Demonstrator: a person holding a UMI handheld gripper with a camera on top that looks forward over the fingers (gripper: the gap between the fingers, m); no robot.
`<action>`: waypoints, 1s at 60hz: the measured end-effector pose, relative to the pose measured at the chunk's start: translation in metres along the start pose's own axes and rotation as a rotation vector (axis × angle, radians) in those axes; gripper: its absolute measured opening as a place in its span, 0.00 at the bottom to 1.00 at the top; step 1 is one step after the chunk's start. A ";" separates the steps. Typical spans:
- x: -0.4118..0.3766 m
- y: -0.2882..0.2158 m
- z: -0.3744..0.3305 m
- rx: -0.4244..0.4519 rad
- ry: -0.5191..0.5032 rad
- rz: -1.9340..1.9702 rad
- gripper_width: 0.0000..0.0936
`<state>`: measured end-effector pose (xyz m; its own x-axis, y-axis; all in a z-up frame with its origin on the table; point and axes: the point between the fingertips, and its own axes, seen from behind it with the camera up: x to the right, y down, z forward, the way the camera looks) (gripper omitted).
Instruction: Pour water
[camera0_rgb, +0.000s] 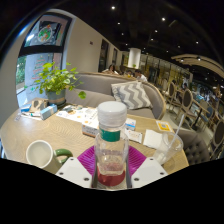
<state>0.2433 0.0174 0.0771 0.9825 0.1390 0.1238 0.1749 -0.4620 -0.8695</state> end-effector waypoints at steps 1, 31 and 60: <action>0.001 0.004 0.002 -0.002 -0.002 0.006 0.41; -0.003 0.063 0.003 -0.097 -0.011 0.135 0.93; -0.031 -0.019 -0.219 -0.192 0.146 0.113 0.92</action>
<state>0.2238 -0.1696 0.1950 0.9929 -0.0442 0.1108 0.0588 -0.6267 -0.7770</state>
